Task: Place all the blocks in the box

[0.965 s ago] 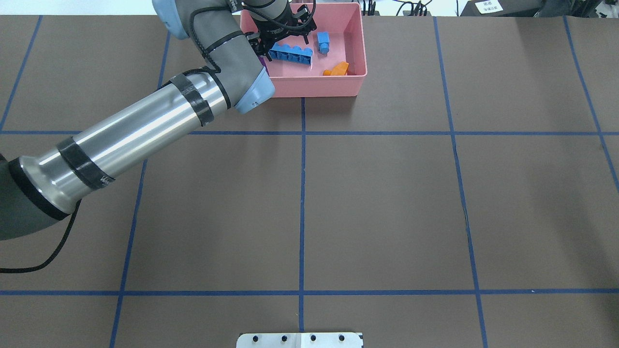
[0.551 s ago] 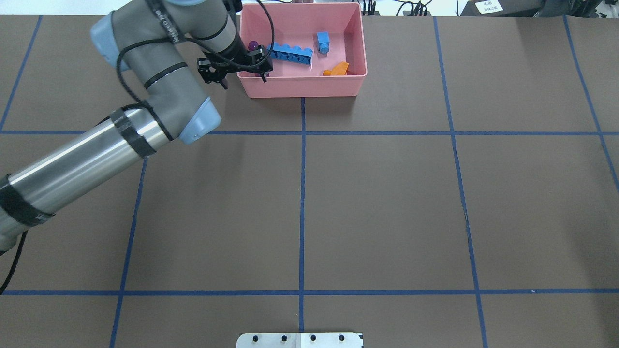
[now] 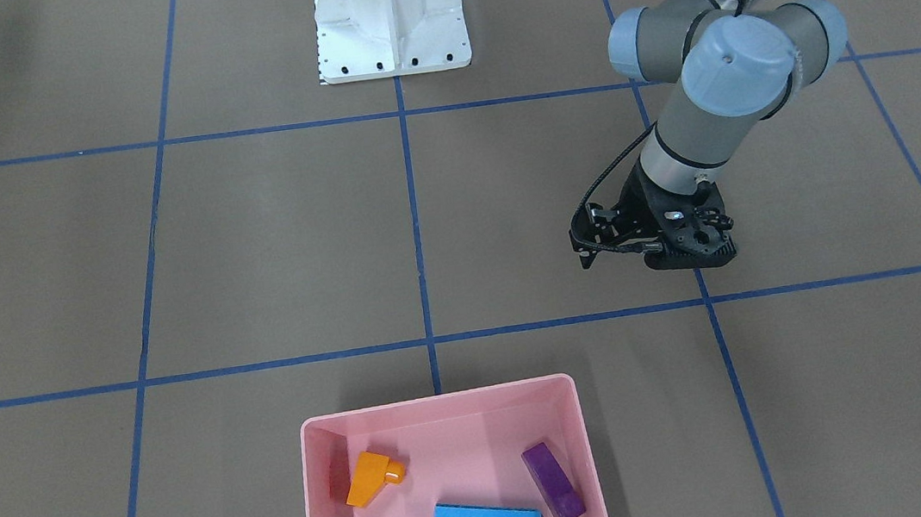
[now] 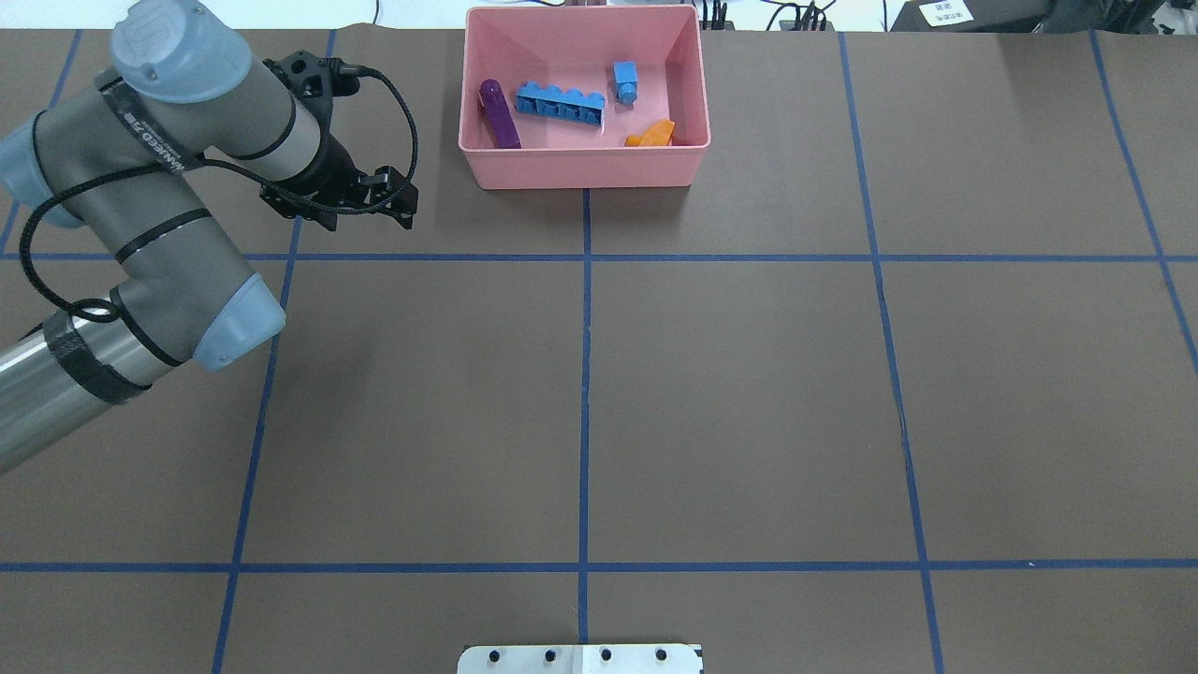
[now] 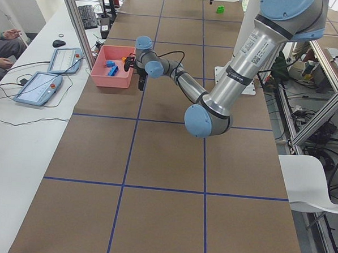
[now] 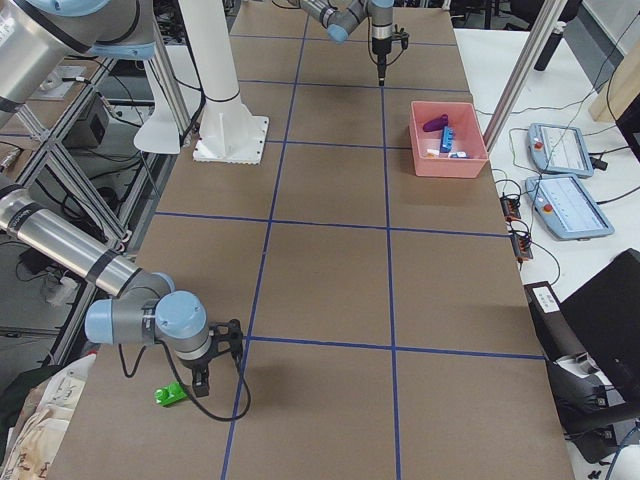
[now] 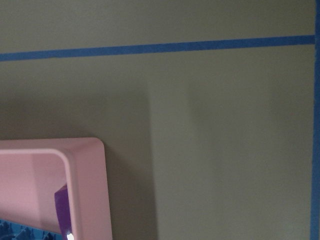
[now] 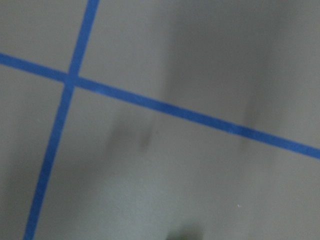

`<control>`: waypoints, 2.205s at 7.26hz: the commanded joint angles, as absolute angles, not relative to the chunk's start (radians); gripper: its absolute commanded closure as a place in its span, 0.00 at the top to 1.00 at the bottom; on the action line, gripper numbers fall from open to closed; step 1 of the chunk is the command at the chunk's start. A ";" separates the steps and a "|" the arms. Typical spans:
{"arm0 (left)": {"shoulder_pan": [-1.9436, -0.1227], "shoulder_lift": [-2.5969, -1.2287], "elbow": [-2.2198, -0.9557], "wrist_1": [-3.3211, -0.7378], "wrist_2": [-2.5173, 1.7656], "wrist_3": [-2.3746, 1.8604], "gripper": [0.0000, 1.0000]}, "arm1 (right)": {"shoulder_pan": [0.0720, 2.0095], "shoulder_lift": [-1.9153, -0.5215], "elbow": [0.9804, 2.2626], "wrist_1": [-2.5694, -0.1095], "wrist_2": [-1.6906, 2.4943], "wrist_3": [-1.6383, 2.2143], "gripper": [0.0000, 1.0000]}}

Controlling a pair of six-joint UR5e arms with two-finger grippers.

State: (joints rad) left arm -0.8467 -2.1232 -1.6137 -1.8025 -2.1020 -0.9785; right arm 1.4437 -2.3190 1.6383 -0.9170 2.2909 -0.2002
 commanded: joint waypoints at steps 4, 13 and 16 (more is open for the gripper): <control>-0.845 -2.091 -1.701 -1.784 -2.102 -0.977 1.00 | 1.439 -2.319 1.445 -0.827 2.322 -0.261 0.96; -0.845 -2.069 -1.775 -1.732 -2.103 -0.977 1.00 | 1.433 -2.274 1.427 -0.819 2.349 -0.298 0.00; -0.850 -1.964 -1.862 -1.698 -2.106 -0.903 1.00 | 1.448 -2.140 1.504 -0.883 2.330 -0.253 0.00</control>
